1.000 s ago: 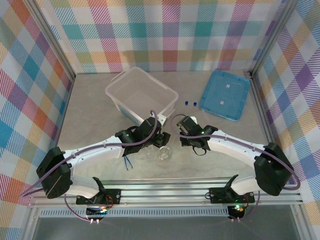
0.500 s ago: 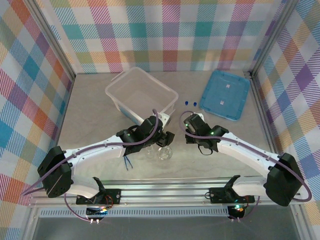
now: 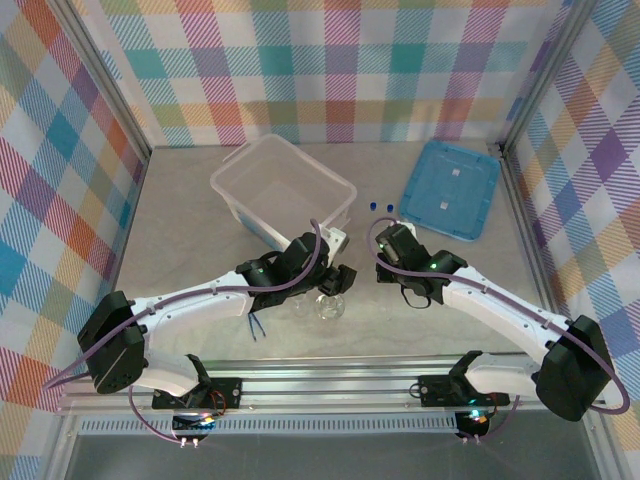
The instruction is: Organize the chemistry lab equipment
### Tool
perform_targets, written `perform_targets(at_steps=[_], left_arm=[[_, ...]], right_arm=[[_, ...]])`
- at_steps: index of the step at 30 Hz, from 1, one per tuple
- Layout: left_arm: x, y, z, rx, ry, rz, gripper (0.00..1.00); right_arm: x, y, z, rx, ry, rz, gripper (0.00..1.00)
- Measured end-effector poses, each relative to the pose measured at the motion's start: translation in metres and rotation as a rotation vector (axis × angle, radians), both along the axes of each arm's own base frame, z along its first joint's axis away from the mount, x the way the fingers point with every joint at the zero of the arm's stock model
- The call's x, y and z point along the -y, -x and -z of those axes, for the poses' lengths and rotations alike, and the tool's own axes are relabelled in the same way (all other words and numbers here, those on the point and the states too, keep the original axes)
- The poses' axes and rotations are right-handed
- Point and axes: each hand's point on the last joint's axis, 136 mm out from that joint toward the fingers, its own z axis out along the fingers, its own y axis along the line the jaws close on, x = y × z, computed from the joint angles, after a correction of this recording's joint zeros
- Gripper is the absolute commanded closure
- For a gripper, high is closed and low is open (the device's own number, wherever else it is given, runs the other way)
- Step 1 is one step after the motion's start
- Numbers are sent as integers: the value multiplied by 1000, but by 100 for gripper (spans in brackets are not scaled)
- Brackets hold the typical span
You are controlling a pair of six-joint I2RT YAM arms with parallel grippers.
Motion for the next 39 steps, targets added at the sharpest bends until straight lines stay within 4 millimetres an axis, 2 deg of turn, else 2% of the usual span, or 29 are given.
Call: perform_targets(at_steps=[13, 22, 31, 39], left_arm=[[12, 5, 2, -22, 27, 36, 36], [25, 9, -9, -45, 106, 61, 36], [44, 14, -20, -103, 230, 88, 36], [67, 19, -20, -189, 349, 121, 36]], right_arm=[[4, -5, -9, 20, -18, 21, 86], [6, -12, -22, 53, -46, 50, 86], [13, -18, -47, 133, -102, 112, 85], [12, -23, -63, 173, -148, 149, 85]])
